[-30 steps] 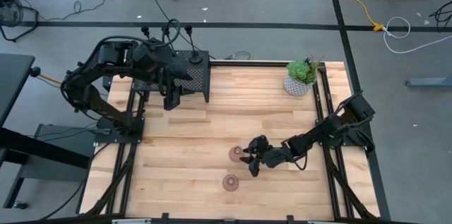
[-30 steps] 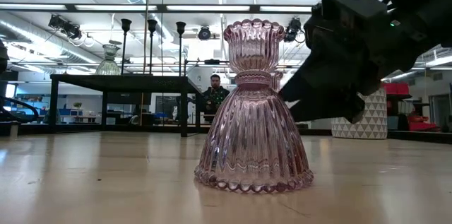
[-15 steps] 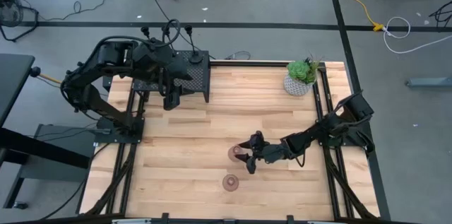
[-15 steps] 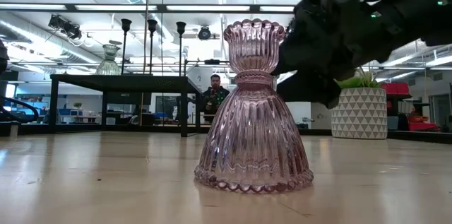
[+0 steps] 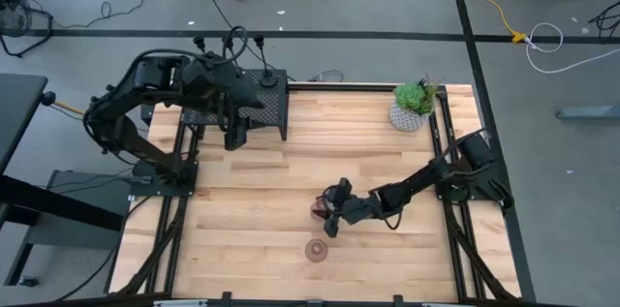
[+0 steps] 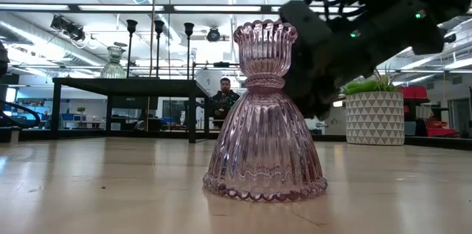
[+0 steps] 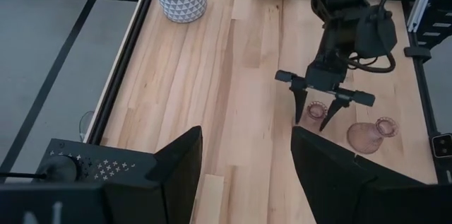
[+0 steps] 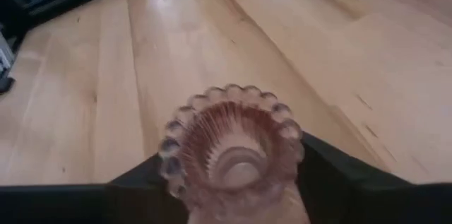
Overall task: Pick & Place candle stick holders
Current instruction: Put the right pink glass candle holder on the shelf
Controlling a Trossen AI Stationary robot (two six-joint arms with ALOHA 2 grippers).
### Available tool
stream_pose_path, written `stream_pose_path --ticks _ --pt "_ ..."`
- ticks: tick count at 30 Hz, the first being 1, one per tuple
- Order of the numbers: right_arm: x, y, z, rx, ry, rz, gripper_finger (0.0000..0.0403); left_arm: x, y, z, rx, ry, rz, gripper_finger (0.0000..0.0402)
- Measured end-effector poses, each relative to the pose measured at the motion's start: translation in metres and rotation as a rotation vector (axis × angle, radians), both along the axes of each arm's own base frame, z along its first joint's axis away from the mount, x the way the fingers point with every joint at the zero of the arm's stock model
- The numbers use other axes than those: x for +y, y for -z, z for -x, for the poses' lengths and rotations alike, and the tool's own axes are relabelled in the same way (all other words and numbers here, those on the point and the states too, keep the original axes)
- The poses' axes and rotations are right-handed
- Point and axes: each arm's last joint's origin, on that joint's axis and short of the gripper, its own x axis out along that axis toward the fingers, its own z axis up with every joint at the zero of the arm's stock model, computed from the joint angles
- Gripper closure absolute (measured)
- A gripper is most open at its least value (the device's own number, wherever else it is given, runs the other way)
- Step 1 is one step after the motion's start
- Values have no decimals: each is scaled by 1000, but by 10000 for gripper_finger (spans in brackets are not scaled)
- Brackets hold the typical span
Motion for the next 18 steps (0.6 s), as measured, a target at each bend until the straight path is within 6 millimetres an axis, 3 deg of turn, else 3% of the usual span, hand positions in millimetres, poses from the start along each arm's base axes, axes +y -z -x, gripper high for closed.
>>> stream_pose_path --ticks 6,14,18 --pt "-2 -8 -11 -16 -8 3 285 0 1 1 13 0 1 181" --pt "-4 -24 -29 60 -27 -5 286 0 1 1 15 0 1 181" --pt "-5 -52 -42 95 -57 30 286 0 1 1 15 0 1 181"
